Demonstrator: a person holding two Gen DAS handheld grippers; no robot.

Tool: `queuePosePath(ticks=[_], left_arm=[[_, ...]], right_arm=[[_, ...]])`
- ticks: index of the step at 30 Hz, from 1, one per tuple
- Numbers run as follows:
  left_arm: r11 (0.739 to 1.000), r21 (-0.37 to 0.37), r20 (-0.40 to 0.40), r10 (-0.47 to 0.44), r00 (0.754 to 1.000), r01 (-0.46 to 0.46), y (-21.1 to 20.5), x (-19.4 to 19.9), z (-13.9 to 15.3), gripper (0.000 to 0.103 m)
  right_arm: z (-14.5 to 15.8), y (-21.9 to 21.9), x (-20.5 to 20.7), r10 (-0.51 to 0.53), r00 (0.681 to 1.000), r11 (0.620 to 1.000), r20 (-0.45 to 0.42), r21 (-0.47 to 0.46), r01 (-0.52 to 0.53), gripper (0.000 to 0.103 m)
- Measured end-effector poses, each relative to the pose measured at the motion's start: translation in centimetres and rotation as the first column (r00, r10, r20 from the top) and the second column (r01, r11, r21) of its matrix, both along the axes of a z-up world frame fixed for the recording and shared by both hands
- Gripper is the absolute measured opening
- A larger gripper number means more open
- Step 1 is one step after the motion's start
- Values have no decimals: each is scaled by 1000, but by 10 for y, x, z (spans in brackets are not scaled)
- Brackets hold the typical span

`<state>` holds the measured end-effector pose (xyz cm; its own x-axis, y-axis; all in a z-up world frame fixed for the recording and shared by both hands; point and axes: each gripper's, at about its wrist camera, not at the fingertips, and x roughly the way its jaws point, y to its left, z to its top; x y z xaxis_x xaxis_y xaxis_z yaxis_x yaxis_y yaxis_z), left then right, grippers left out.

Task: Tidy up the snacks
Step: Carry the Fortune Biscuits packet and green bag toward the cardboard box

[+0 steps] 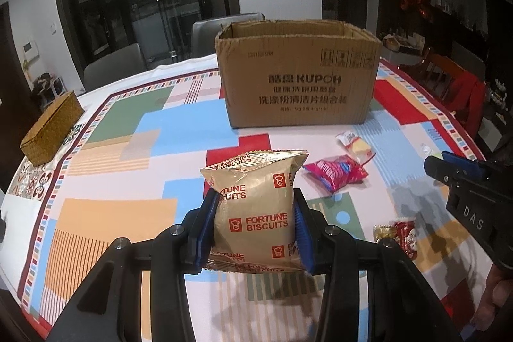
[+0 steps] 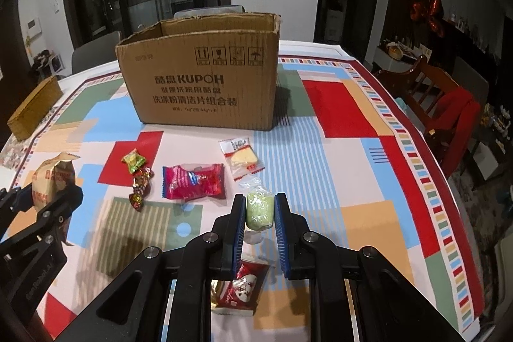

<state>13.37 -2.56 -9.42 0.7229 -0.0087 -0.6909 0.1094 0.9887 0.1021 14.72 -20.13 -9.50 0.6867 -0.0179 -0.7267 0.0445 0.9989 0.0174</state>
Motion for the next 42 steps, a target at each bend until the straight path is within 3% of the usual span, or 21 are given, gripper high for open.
queuePosePath(ticks=[42], left_arm=[[1000,-2,146,-23,989,24,-6,63,73,43]], right_arm=[[71,3,43,17,989,1000,146,14,-19,19]])
